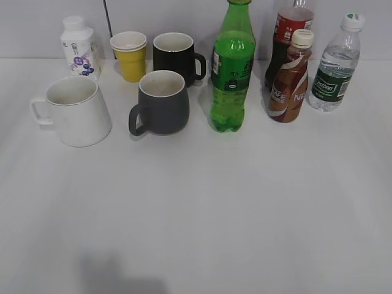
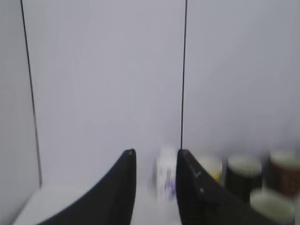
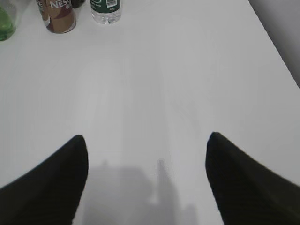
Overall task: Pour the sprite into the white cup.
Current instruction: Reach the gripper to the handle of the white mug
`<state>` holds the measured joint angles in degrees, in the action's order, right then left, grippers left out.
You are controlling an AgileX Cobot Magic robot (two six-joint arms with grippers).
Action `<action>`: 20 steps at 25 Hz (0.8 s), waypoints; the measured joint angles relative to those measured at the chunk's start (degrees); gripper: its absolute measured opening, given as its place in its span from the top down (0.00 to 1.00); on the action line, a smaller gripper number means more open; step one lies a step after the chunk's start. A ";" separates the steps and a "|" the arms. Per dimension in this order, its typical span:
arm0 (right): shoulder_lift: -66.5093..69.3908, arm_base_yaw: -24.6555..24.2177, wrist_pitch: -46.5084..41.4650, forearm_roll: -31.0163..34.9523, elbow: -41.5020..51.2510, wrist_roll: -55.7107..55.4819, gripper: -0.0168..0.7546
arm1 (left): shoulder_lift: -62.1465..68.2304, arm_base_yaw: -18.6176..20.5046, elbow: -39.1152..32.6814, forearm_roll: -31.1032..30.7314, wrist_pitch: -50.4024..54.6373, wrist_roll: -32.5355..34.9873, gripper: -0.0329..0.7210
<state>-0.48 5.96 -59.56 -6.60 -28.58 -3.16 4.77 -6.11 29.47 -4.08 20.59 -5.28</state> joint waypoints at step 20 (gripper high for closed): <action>0.00 0.00 0.00 -0.04 0.00 0.00 0.22 | 72.54 0.44 -4.06 0.13 -68.96 0.42 0.64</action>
<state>-0.48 5.96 -59.56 -6.65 -28.58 -3.16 77.31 -5.67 25.41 -3.96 -48.37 -4.86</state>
